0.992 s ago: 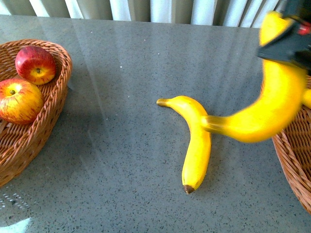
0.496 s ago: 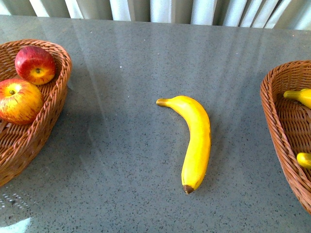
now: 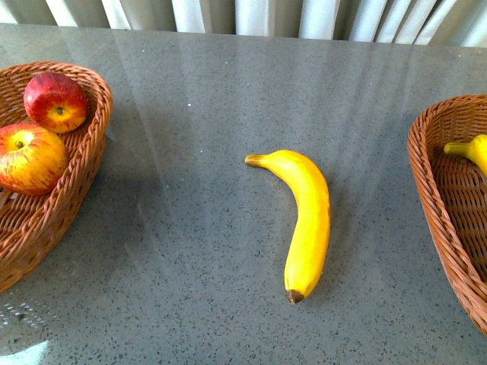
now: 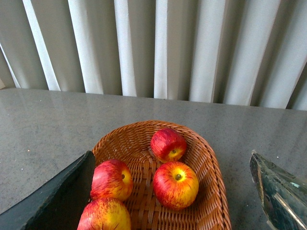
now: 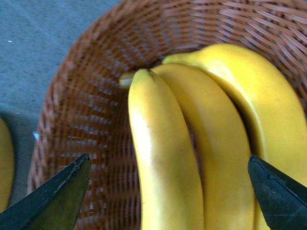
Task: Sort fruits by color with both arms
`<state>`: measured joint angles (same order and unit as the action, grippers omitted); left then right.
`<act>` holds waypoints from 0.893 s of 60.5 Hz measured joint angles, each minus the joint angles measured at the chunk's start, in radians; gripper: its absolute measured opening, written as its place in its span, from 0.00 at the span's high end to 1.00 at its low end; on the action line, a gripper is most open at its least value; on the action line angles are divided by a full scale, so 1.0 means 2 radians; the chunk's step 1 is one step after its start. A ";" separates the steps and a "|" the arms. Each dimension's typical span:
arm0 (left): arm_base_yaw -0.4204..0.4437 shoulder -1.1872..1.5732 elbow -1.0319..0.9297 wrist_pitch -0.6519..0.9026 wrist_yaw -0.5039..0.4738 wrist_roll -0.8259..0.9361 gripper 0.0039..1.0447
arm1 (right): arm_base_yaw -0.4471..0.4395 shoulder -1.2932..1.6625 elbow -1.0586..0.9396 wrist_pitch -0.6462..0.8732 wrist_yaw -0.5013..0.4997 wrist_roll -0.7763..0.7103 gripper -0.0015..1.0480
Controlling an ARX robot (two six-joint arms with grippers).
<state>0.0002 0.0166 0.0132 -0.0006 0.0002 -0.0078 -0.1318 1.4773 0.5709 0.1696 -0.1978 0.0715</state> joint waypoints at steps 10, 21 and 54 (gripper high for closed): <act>0.000 0.000 0.000 0.000 0.000 0.000 0.09 | 0.112 -0.028 0.009 -0.006 0.026 0.037 0.09; 0.000 0.000 0.000 0.000 0.000 0.000 0.09 | 0.220 -0.005 0.036 -0.007 0.074 0.069 0.09; 0.000 0.000 0.000 0.000 0.000 0.000 0.09 | 0.334 0.133 0.100 -0.030 0.133 0.116 0.09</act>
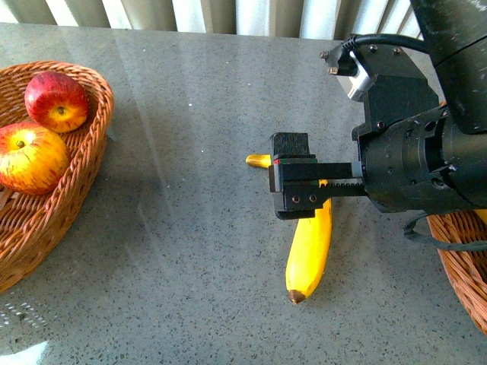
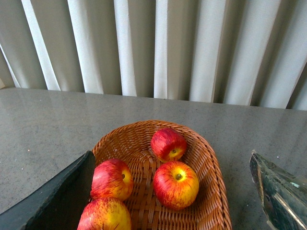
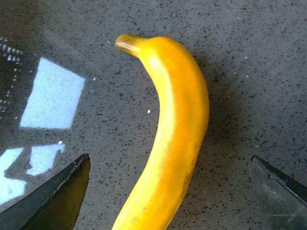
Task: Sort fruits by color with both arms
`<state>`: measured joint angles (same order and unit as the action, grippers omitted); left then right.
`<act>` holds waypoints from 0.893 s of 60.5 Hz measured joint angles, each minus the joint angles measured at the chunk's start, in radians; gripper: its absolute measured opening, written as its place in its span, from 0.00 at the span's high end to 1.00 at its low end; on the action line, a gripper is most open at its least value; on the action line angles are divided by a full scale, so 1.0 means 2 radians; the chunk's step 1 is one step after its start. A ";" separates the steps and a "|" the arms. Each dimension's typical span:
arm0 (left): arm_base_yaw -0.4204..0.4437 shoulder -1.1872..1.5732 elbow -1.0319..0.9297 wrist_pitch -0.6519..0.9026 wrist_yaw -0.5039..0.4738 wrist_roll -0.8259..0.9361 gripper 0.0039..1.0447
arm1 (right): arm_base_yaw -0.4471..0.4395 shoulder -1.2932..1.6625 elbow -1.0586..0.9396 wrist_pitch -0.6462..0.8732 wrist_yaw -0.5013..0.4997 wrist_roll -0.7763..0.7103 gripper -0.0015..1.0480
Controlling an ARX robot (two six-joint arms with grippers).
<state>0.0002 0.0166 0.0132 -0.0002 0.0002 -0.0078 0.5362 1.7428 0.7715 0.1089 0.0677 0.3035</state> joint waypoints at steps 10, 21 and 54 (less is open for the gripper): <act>0.000 0.000 0.000 0.000 0.000 0.000 0.09 | 0.000 0.017 0.018 -0.006 0.000 0.000 0.09; 0.000 0.000 0.000 0.000 0.000 0.000 0.09 | 0.005 0.051 0.046 -0.013 -0.006 0.000 0.09; 0.000 0.000 0.000 0.000 0.000 0.000 0.09 | 0.012 0.124 0.089 -0.026 -0.004 0.000 0.09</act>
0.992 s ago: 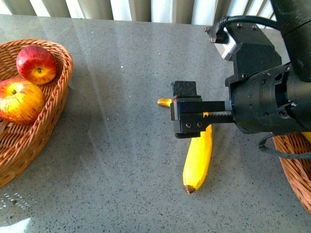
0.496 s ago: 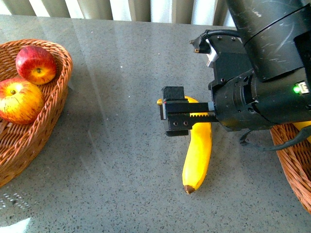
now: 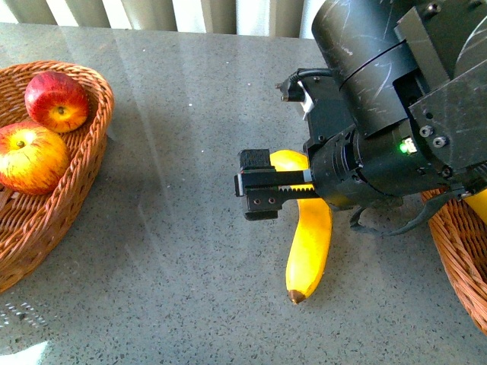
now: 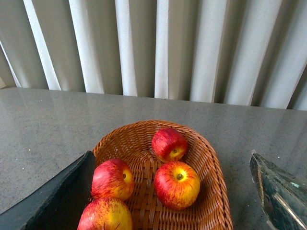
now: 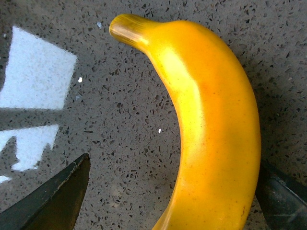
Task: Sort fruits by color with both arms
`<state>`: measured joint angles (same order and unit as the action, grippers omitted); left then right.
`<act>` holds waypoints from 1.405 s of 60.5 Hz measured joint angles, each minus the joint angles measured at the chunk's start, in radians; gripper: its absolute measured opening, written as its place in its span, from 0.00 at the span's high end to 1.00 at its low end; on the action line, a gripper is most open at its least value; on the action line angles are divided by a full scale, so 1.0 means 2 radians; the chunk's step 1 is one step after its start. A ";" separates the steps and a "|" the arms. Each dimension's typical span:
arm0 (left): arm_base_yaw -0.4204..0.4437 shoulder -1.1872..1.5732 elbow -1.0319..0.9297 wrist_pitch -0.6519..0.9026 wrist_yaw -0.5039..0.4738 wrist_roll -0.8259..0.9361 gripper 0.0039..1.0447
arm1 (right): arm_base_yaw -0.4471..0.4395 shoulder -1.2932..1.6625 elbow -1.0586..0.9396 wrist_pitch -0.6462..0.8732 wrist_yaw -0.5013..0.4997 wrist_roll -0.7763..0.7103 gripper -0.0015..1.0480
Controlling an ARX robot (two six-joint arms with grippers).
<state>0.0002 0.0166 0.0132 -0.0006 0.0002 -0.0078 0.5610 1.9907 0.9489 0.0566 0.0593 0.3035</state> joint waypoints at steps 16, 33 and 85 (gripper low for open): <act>0.000 0.000 0.000 0.000 0.000 0.000 0.09 | 0.001 0.004 0.000 0.001 0.000 0.000 0.17; 0.000 0.000 0.000 0.000 0.000 0.000 0.09 | 0.002 0.001 -0.004 0.004 -0.003 0.000 0.55; 0.000 0.000 0.000 0.000 0.000 0.000 0.09 | -0.235 -0.293 -0.105 -0.024 -0.085 -0.076 0.72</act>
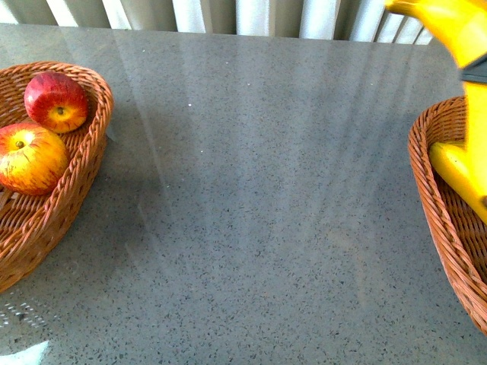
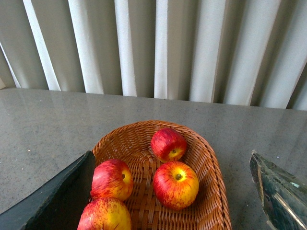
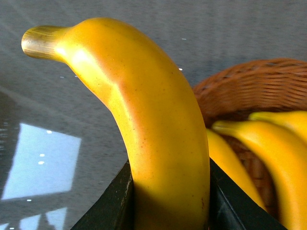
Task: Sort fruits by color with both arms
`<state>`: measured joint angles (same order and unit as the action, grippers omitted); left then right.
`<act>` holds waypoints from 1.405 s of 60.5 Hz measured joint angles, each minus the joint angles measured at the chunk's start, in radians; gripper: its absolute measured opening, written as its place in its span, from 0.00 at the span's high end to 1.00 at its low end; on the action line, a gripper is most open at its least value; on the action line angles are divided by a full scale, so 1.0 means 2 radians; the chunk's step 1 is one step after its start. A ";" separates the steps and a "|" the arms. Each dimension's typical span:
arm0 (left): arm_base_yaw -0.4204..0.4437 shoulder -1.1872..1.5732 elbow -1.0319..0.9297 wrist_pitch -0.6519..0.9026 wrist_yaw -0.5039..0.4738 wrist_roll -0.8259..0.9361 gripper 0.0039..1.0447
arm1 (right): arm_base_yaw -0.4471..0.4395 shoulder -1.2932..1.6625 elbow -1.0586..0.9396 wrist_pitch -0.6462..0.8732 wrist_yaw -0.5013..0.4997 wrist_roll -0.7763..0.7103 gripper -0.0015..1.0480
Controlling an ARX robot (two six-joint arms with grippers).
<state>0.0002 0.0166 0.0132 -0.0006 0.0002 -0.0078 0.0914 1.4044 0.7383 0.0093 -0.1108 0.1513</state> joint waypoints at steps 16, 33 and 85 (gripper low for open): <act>0.000 0.000 0.000 0.000 0.000 0.000 0.09 | -0.093 -0.005 -0.037 -0.015 -0.047 -0.096 0.72; 0.000 0.000 0.000 0.000 0.000 0.000 0.09 | -0.102 0.018 -0.071 0.023 -0.048 -0.113 0.64; 0.000 0.000 0.000 0.000 0.000 0.000 0.09 | -0.120 -0.058 -0.129 0.113 -0.092 -0.045 0.09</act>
<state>0.0002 0.0166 0.0132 -0.0006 0.0002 -0.0078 -0.1490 1.2884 0.4809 0.2348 -0.2939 0.0605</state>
